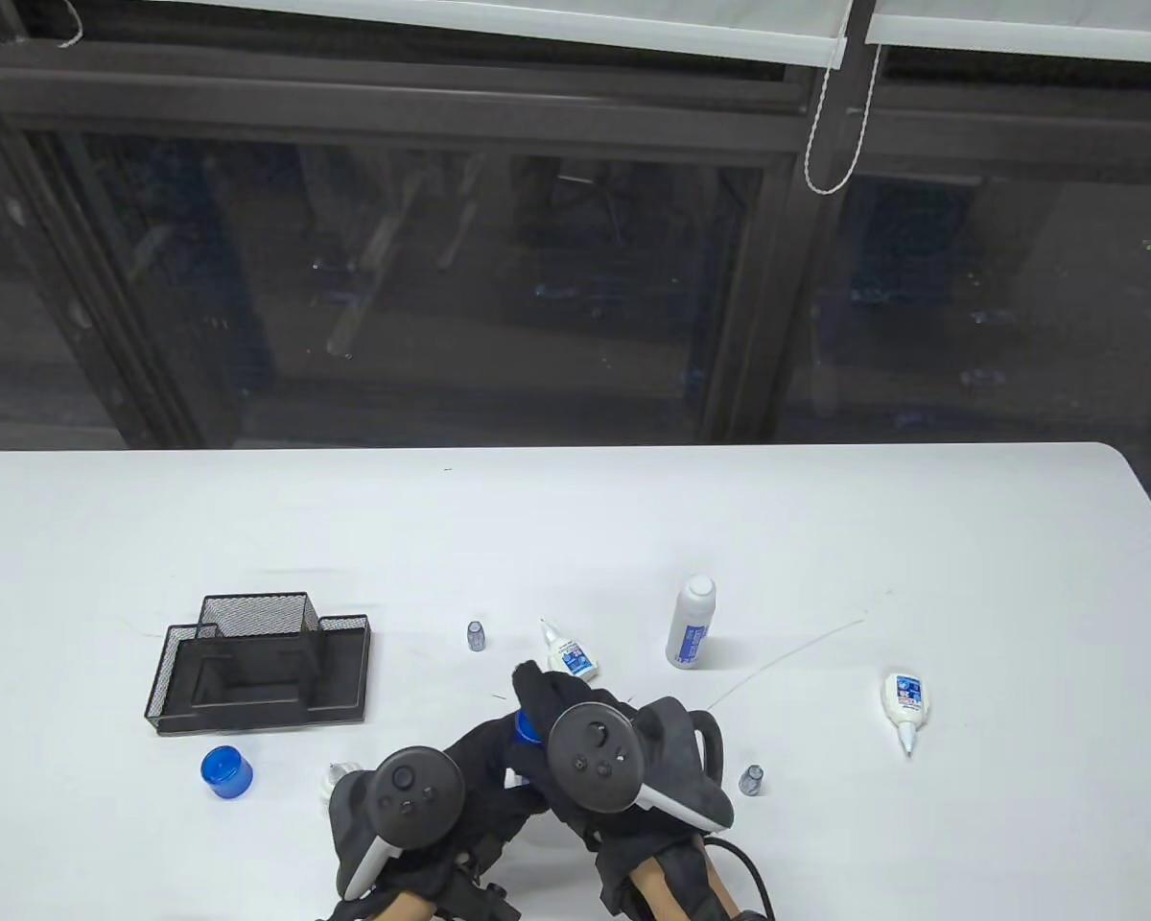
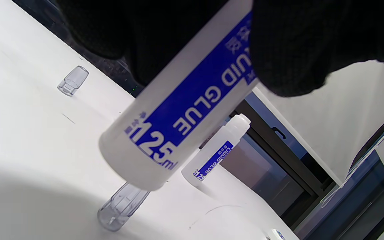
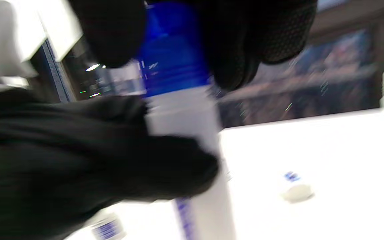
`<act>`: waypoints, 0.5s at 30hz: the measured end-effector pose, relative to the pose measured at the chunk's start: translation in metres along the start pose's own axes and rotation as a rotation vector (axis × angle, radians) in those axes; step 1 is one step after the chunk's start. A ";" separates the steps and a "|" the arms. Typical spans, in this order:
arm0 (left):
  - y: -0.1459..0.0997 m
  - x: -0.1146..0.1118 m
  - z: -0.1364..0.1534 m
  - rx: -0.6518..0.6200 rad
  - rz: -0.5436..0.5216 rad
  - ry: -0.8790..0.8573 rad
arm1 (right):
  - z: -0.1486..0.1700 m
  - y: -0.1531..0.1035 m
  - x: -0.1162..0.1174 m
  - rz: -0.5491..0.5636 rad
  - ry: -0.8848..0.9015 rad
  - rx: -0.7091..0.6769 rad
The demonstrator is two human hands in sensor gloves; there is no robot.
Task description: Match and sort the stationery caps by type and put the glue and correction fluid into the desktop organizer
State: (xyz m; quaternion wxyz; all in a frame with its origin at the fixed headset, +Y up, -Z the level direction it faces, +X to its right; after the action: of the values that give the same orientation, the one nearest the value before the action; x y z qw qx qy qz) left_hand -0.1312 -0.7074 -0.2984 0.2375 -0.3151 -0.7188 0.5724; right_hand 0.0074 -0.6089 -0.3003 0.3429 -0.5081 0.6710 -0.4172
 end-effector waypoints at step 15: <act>-0.001 0.004 -0.004 -0.009 -0.024 -0.012 | -0.006 -0.001 0.005 -0.160 0.148 -0.115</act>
State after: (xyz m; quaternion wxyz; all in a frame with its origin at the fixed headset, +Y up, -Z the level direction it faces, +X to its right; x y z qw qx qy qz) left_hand -0.1314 -0.7020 -0.2962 0.2387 -0.3042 -0.7266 0.5680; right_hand 0.0009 -0.6122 -0.2971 0.2284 -0.5464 0.6746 -0.4406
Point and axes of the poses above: the tracker on the back of each hand, its own z axis roughly to the little-finger side, its own y axis roughly from the wrist to the fingertips, x = y × z, the point moved 4 cm from there along y, roughly from the wrist to the fingertips, and after that the axes turned 1 degree about -z, right-handed, at the moved point
